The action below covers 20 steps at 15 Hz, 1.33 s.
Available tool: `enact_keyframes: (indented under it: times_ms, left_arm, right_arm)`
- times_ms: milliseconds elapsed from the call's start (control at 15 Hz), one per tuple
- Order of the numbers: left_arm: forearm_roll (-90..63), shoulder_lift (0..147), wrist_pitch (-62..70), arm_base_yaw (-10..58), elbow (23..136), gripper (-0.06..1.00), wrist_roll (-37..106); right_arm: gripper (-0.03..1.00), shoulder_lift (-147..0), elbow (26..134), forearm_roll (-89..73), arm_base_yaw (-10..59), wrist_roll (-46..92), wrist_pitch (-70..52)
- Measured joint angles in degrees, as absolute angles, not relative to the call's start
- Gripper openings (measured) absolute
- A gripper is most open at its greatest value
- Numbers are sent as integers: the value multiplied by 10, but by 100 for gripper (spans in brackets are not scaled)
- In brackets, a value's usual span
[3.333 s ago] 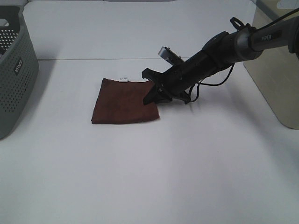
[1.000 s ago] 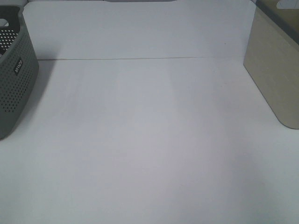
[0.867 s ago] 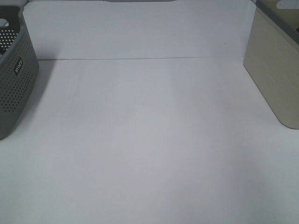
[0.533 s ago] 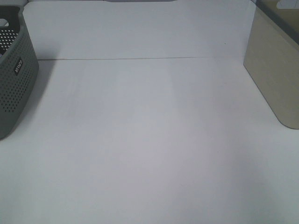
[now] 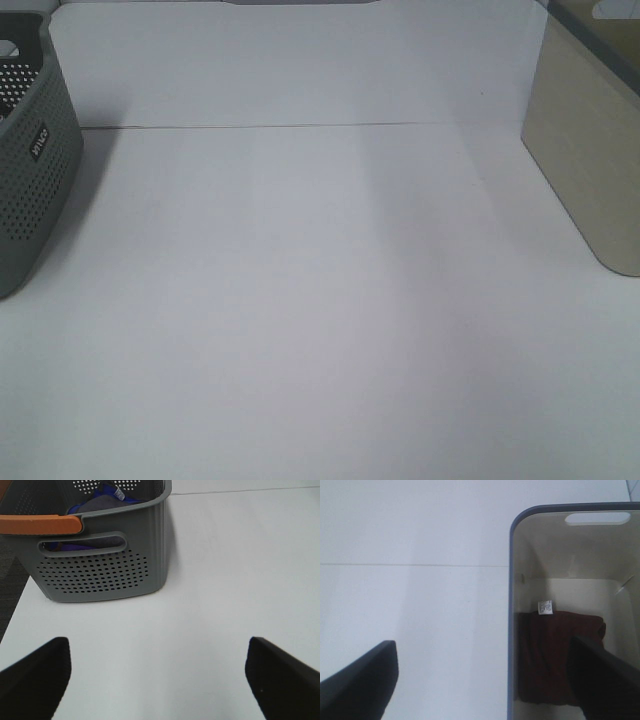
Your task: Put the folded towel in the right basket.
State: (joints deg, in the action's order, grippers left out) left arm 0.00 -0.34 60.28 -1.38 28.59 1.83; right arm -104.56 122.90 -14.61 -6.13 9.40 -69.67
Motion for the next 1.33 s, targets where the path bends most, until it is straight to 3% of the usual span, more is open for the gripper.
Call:
enact_keyframes:
  times_ms: [200,800,1333]
  left_arm:
    - [0,-3,603,-14,286,88,18]
    - [0,-3,603,-14,286,88,18]
    - [0,-3,603,-14,286,88,18]
  right_arm:
    - [87,-931,1074,-109,-6,94,-697]
    - [87,-621,660,-74,-6,94,-697]
    - [87,-303,423,-61,-6,83,-698]
